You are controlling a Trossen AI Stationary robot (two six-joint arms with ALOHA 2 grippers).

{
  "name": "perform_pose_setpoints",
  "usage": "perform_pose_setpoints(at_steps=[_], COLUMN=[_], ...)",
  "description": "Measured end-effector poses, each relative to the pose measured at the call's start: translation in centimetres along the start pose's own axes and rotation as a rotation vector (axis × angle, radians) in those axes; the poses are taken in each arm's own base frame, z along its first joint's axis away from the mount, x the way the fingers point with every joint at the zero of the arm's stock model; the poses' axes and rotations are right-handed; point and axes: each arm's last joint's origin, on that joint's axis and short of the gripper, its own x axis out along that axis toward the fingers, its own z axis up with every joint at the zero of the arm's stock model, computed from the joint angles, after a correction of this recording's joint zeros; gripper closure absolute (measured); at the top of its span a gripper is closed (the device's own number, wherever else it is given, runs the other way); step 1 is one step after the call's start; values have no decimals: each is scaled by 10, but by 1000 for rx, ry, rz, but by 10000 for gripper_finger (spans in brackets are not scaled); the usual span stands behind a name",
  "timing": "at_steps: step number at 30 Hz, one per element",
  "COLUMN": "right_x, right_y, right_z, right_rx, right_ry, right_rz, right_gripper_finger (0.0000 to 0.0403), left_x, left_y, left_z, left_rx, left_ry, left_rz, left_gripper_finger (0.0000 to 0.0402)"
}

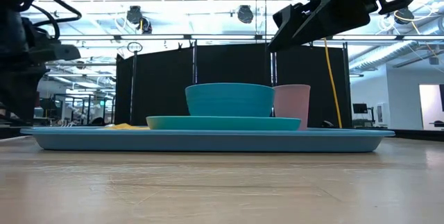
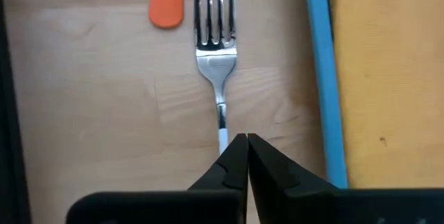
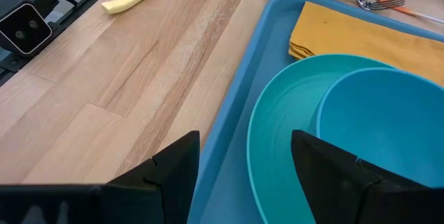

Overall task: Set up tray
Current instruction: Put the orange fork on the yellow napkin

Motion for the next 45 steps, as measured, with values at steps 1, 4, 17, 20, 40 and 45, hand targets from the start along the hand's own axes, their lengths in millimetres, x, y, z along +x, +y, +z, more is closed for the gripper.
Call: perform_pose_setpoints(at_steps=[1,4,17,20,40,45], right_x=[0,0,0,0,0,0], right_y=[0,0,0,0,0,0], right_z=[0,0,0,0,0,0], right_rx=[0,0,2,2,2,3], right_ry=[0,0,-1,-1,-1,-1], right_rz=[0,0,0,0,0,0], right_gripper_finger=[187,187,187,187,187,187], left_x=[0,0,8,10,31,31], left_y=[0,-1,3,3,12,13], left_z=[0,0,-1,-2,-6,-6], left_rx=[-1,11,-5,-4,-24,-22], left_ry=[0,4,17,24,67,70], left_rz=[-4,-12,-3,-14,-37,-30], left_gripper_finger=[377,349,197,194,212,252])
